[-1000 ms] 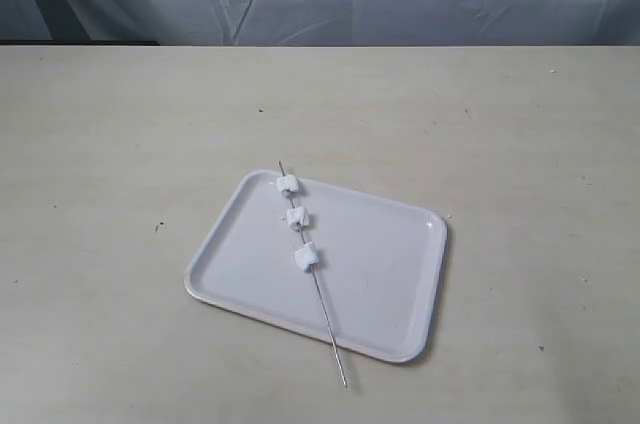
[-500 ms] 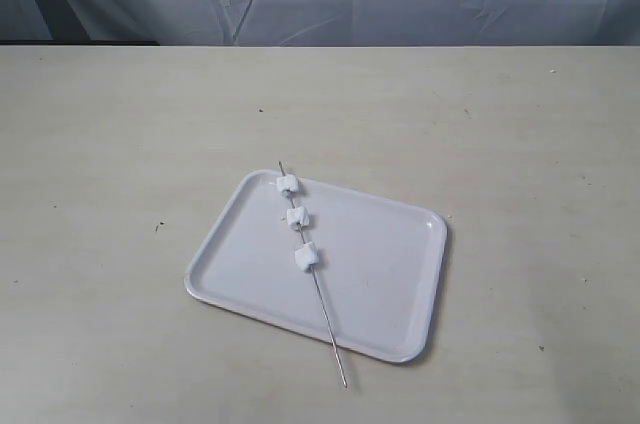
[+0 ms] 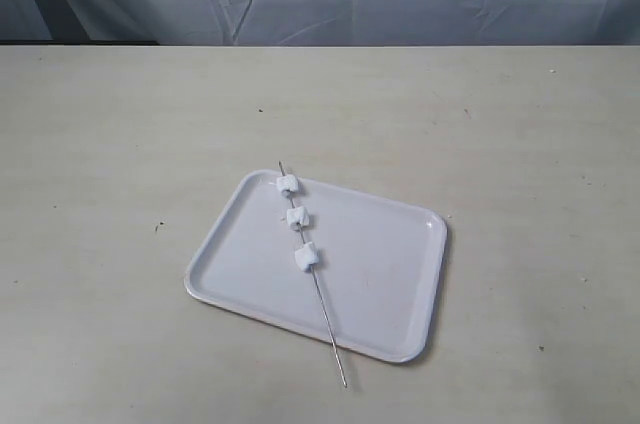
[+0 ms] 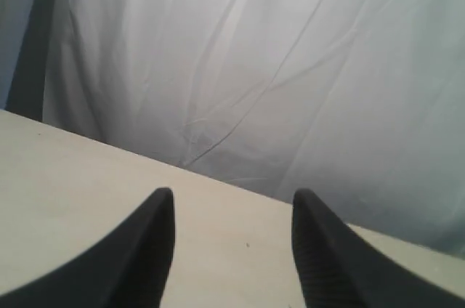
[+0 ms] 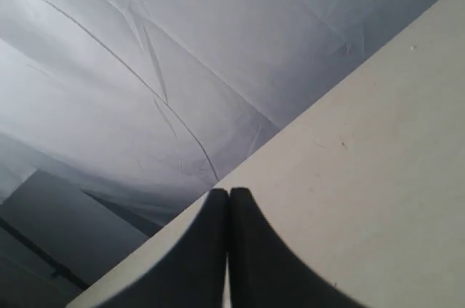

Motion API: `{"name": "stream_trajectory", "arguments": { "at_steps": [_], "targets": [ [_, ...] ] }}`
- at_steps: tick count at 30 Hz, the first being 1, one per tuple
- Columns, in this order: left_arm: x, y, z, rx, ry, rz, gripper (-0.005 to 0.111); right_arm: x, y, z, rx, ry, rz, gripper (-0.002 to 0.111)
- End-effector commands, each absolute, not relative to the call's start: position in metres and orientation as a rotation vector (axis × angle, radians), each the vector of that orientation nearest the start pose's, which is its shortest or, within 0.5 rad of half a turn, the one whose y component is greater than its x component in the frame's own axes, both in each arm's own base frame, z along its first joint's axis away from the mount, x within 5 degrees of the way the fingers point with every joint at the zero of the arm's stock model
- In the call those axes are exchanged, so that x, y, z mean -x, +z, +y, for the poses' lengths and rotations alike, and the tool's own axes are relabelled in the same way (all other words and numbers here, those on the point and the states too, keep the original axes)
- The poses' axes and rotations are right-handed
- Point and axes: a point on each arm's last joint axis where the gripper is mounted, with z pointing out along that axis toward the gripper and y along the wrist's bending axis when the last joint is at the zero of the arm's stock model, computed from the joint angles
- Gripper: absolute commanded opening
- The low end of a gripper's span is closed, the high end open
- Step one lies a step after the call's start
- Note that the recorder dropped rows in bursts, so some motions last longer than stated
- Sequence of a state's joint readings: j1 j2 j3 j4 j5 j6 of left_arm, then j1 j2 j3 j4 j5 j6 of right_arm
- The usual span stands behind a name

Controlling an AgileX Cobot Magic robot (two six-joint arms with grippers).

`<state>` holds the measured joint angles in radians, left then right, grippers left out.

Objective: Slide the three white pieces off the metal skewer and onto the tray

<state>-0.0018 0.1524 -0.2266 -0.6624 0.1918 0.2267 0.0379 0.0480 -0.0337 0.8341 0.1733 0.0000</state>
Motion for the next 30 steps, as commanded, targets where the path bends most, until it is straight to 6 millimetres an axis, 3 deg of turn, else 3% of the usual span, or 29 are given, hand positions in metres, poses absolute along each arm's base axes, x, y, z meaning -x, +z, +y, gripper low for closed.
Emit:
{"name": "stream_trajectory", "arguments": {
  "at_steps": [1, 4, 10, 17, 23, 27, 30],
  "targets": [
    [-0.076, 0.281, -0.023, 0.068, -0.448, 1.694, 0.048, -0.056, 0.231, 0.011, -0.497, 0.713, 1.51, -0.001],
    [-0.089, 0.294, -0.034, -0.087, -0.483, 1.788, 0.048, -0.055, 0.238, 0.01, -0.496, 0.709, 1.473, -0.001],
    [-0.113, 0.311, -0.046, -0.204, -0.574, 1.861, 0.048, -0.054, 0.241, 0.008, -0.507, 0.708, 1.444, -0.001],
    [-0.134, 0.299, -0.05, -0.231, -0.607, 1.993, 0.056, -0.053, 0.252, 0.011, -0.564, 0.819, 1.421, -0.001],
    [-0.147, 0.279, -0.058, -0.278, -0.726, 2.166, 0.059, -0.061, 0.291, 0.029, -0.171, 0.67, 1.663, -0.001],
    [-0.156, 0.27, -0.059, -0.291, -0.746, 2.211, 0.059, -0.085, 0.327, 0.044, 0.058, 0.676, 1.857, -0.001],
    [-0.161, 0.269, -0.061, -0.301, -0.76, 2.194, 0.059, -0.115, 0.338, 0.055, 0.158, 0.78, 2.07, -0.001]
  ]
}}
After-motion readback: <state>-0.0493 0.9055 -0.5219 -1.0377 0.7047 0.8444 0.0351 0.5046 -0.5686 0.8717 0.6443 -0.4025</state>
